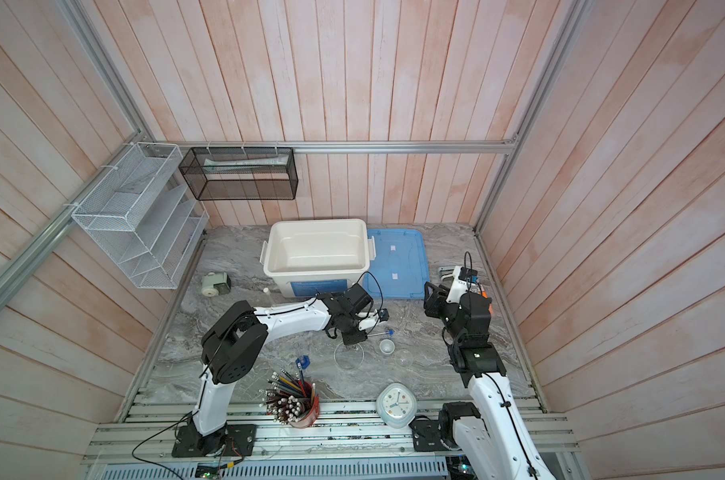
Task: Organize the chemistry lab equipment
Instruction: 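Lower the left gripper and close it on the blue-capped test tube, then lift the blue-capped tube with the left gripper while the right gripper approaches it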
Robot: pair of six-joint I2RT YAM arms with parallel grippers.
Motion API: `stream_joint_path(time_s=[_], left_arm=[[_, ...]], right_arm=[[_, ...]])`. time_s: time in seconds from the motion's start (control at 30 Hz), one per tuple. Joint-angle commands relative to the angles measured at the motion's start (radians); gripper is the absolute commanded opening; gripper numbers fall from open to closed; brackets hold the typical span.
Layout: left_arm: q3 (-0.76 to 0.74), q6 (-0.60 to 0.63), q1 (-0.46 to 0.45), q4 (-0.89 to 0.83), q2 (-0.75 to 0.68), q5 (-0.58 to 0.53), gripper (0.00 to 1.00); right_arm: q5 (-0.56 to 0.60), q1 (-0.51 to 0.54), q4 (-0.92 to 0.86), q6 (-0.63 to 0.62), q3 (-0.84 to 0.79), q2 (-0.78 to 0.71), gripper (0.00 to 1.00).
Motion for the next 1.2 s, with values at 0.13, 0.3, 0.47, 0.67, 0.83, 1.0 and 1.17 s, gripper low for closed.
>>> stream_joint_path(time_s=[0.13,0.3,0.47,0.67,0.83,1.0,1.17], left_arm=[[0.003,0.007,0.003,-0.015,0.027,-0.001,0.40],[0.005,0.003,0.003,-0.015,0.037,-0.001,0.34],[0.005,-0.013,0.003,-0.011,0.047,0.013,0.16],[0.004,-0.023,0.003,0.003,0.063,0.007,0.13],[-0.005,-0.033,0.005,0.018,0.047,0.005,0.12],[-0.032,-0.065,0.039,0.062,-0.025,0.030,0.12],[-0.064,-0.084,0.069,0.104,-0.105,0.039,0.12]], right_arm=[[-0.008,-0.009,0.031,0.006,-0.020,0.004,0.46],[-0.008,-0.011,0.036,0.007,-0.025,0.007,0.46],[-0.007,-0.013,0.042,0.013,-0.031,0.007,0.45],[-0.004,-0.016,0.044,0.014,-0.033,0.010,0.45],[-0.005,-0.019,0.042,0.015,-0.024,0.015,0.45],[-0.011,-0.021,0.036,0.012,-0.010,0.025,0.45],[-0.030,-0.023,0.033,0.015,0.000,0.023,0.45]])
